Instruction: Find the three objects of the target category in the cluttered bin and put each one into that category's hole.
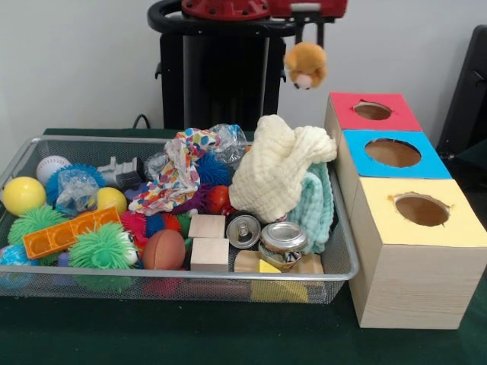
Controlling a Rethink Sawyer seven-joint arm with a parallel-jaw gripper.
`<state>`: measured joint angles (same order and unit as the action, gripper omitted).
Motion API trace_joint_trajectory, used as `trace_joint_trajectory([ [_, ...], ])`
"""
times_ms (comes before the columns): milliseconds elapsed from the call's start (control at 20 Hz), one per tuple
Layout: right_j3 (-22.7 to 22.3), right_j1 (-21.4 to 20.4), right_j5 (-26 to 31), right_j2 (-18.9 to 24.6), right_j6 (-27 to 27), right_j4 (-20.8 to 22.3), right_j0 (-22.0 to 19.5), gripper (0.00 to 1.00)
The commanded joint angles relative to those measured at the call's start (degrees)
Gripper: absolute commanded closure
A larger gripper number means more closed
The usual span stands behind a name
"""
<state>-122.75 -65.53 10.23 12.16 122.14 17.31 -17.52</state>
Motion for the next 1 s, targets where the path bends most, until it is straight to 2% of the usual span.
trace_joint_trajectory([
  [50,0.93,2.51,3.82,-11.06,16.99,-4.48,9.79,1.0],
  [250,0.42,7.58,-3.04,-15.52,17.66,-7.61,14.87,1.0],
  [550,-1.69,12.13,-9.19,-19.37,18.7,-13.39,21.51,1.0],
  [900,-2.68,17.28,-15.96,-20.59,18.87,-20.95,27.14,1.0],
  [1000,-3.05,17.22,-16.18,-20.82,18.34,-22.42,27.77,1.0],
])
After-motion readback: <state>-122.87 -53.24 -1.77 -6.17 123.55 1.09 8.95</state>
